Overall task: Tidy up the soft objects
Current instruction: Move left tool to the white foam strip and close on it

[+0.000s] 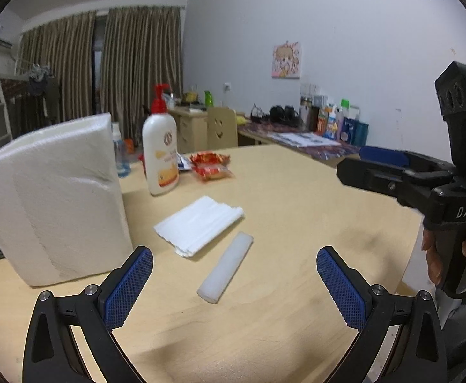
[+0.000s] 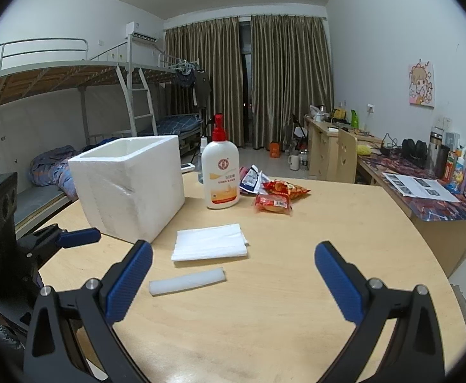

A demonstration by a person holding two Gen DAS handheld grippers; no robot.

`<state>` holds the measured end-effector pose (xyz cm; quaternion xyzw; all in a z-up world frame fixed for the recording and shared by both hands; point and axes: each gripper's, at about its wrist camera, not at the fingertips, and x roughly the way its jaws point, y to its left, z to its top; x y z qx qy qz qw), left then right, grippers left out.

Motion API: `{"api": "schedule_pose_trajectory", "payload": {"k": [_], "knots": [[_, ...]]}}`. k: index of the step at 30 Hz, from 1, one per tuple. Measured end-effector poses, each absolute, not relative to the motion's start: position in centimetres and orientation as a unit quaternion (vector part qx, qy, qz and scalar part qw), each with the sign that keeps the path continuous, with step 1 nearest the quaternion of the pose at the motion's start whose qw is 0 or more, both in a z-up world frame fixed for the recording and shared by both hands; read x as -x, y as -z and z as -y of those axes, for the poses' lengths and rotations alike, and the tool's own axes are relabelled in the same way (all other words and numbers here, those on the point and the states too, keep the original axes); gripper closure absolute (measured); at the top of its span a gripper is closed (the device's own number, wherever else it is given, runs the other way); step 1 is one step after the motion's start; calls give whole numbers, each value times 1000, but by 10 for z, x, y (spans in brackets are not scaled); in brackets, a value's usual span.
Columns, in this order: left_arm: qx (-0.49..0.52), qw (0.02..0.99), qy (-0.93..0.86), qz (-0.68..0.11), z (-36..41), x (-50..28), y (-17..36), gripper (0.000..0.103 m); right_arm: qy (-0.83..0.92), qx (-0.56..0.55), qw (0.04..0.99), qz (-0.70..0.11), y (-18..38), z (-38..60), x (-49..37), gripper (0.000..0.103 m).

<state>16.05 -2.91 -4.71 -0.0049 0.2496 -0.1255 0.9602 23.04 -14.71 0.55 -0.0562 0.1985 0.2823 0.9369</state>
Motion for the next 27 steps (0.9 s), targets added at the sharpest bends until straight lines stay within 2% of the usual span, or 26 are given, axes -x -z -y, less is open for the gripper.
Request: {"api": "schedule_pose_trajectory", "payload": {"k": [12, 14, 19, 21, 27], "knots": [[7, 929, 149, -337, 29, -203, 76, 34, -287, 39, 931, -220, 8, 151, -254, 0], [3, 927, 153, -343, 29, -208, 78, 34, -285, 41, 931, -222, 9, 150, -256, 0], [-11, 919, 150, -364, 34, -215, 86, 46, -290, 39, 929, -226, 10, 148, -263, 0], [-11, 913, 155, -376, 35, -217, 90, 55, -291, 40, 928, -228, 11, 147, -265, 0], [-13, 906, 152, -394, 36, -222, 94, 55, -297, 37, 926, -232, 13, 146, -272, 0]]}}
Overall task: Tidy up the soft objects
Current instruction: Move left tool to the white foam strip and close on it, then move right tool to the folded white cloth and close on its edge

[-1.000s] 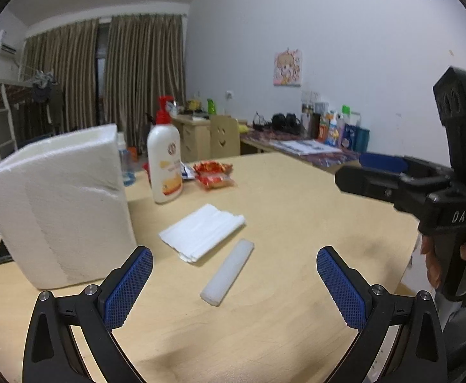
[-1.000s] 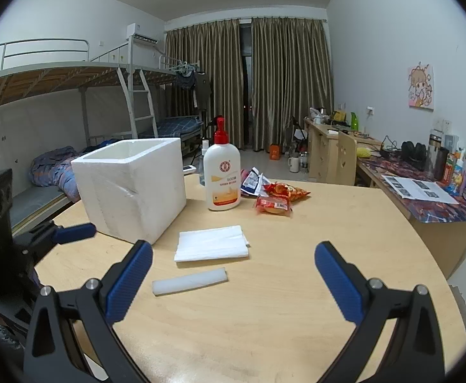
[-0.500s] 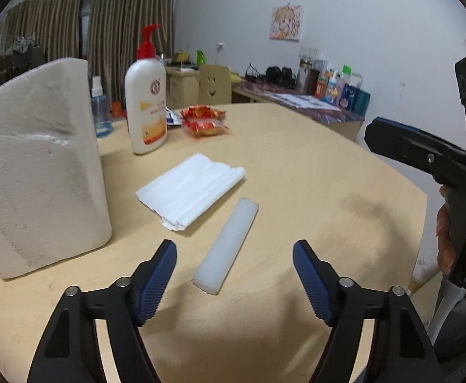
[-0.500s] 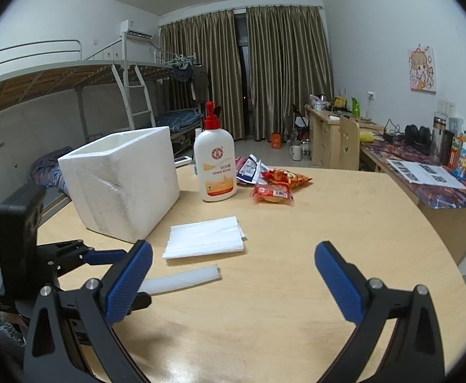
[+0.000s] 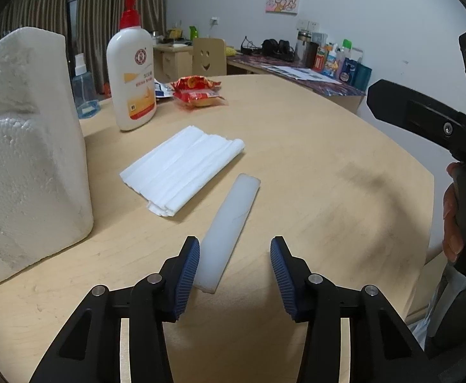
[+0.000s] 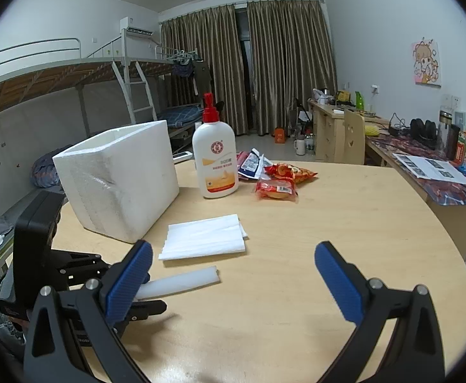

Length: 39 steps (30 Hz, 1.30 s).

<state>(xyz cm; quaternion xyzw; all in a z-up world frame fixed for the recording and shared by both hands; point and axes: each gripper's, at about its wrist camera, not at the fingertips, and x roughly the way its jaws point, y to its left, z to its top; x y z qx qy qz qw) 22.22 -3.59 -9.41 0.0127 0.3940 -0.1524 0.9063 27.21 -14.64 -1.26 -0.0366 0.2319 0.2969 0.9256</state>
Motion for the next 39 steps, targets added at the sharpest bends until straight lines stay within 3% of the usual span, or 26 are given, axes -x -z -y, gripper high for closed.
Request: {"api": "schedule_pose_trajectory", "payload": {"k": [14, 16, 18, 20, 23, 39], "knots": [[-43, 902, 106, -417, 41, -233, 100, 58, -303, 31, 923, -236, 14, 150, -274, 0], [-37, 900, 97, -424, 38, -237, 100, 63, -305, 28, 922, -237, 13, 150, -276, 0], [-36, 900, 87, -426, 35, -241, 99, 79, -307, 28, 921, -238, 14, 150, -276, 0], [-30, 900, 84, -426, 32, -244, 99, 88, -308, 27, 920, -239, 14, 149, -277, 0], [-33, 901, 84, -424, 31, -246, 100, 91, -308, 28, 920, -241, 16, 148, -277, 0], [18, 920, 113, -376, 10, -219, 85, 94, -302, 58, 911, -273, 22, 127, -296, 0]]}}
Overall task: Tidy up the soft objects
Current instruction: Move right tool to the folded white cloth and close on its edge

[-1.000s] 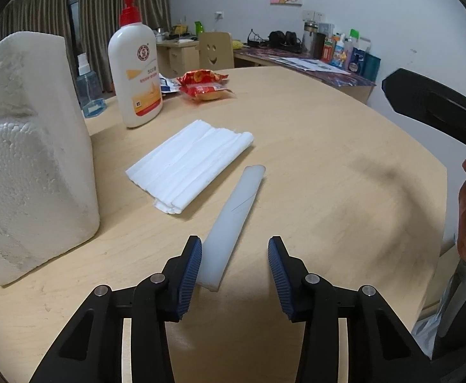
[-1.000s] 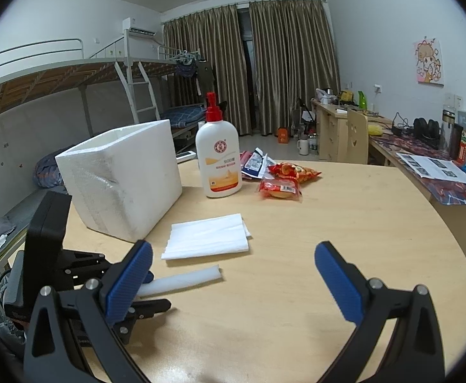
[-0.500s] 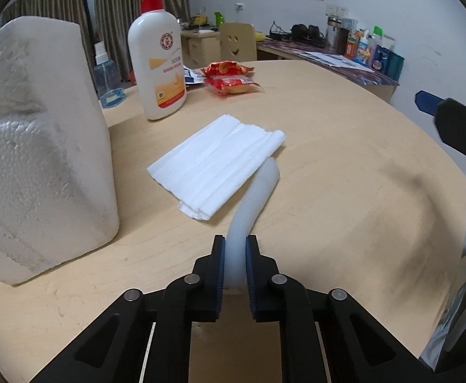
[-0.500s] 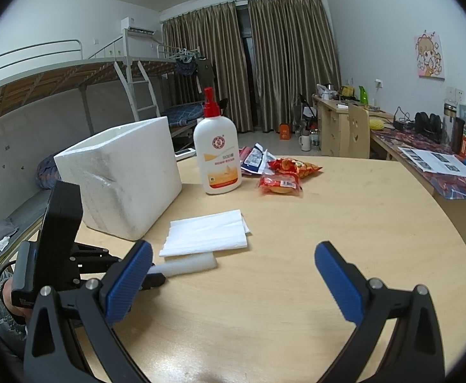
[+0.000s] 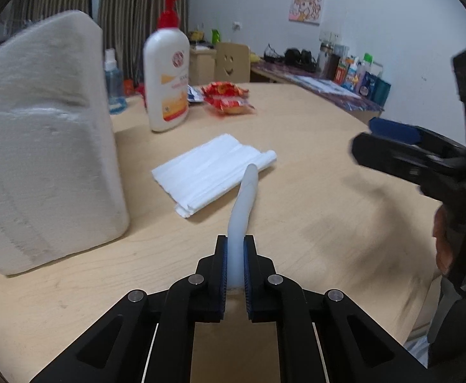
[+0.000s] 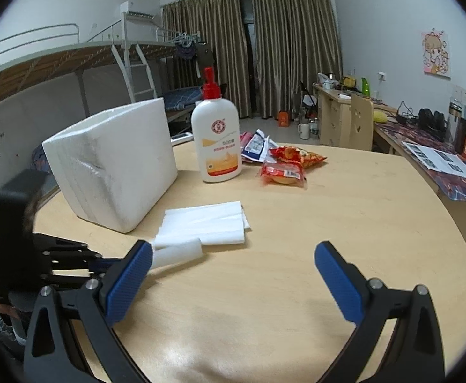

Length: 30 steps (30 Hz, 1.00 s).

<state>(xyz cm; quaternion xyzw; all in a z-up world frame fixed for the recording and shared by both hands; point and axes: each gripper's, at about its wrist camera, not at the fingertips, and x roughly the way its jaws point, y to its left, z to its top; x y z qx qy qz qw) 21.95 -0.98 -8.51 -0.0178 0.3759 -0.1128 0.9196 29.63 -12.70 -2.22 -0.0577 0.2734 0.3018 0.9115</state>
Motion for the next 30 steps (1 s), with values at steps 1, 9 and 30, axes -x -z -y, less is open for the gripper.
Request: {"api": "schedule_pose_trajectory", "payload": {"k": [1, 9, 30], "knots": [[20, 920, 112, -374, 7, -217, 84, 94, -302, 64, 910, -276, 23, 122, -298, 0], [40, 931, 74, -356, -22, -193, 83, 94, -320, 88, 897, -293, 25, 87, -312, 0], [83, 943, 29, -322, -59, -175, 86, 94, -318, 160, 860, -365, 55, 9, -347, 0]]}}
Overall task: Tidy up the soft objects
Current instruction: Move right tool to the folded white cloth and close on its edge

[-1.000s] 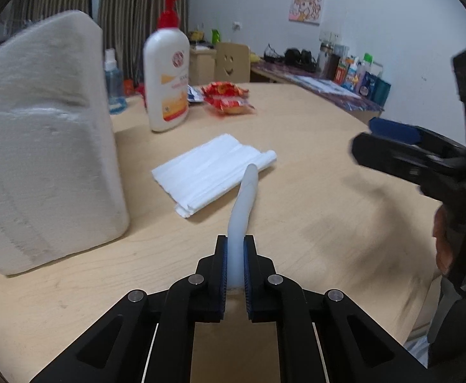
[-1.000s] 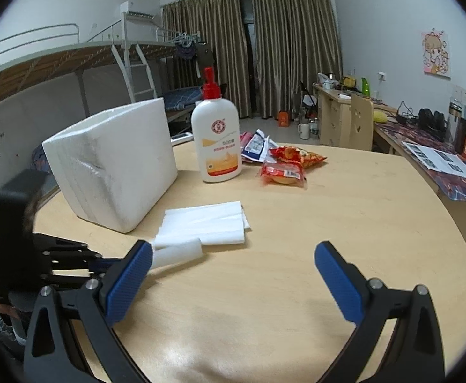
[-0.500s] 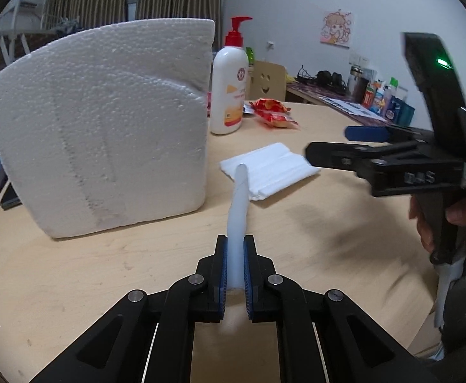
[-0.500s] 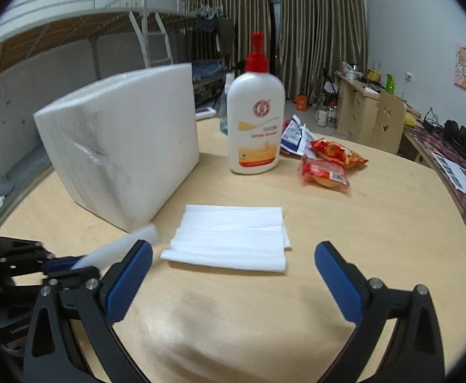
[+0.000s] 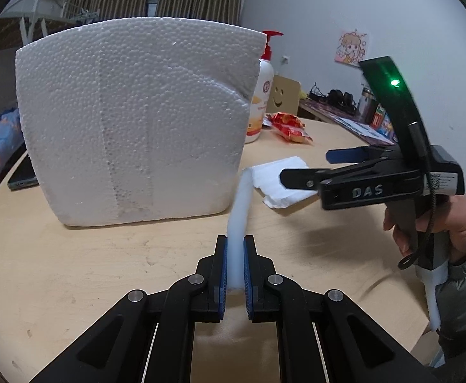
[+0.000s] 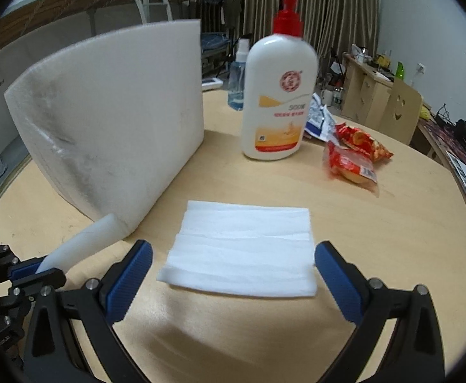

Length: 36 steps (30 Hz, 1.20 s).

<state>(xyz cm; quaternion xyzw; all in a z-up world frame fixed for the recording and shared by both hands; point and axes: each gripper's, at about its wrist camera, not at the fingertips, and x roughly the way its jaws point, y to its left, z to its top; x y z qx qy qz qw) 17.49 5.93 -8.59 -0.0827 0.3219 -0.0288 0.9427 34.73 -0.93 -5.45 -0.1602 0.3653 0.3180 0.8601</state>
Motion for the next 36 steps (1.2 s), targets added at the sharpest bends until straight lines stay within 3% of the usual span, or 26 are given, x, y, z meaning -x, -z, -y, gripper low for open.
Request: {"api": "schedule_pose_trajectory", "payload": {"k": [32, 35, 36], "knots": [[108, 944, 44, -307, -76, -162, 83, 93, -301, 176, 831, -433, 84, -4, -364, 0], [111, 944, 46, -307, -79, -161, 83, 94, -306, 175, 832, -427, 81, -5, -366, 13], [113, 945, 46, -305, -80, -160, 83, 93, -308, 174, 834, -423, 79, -4, -364, 35]]}}
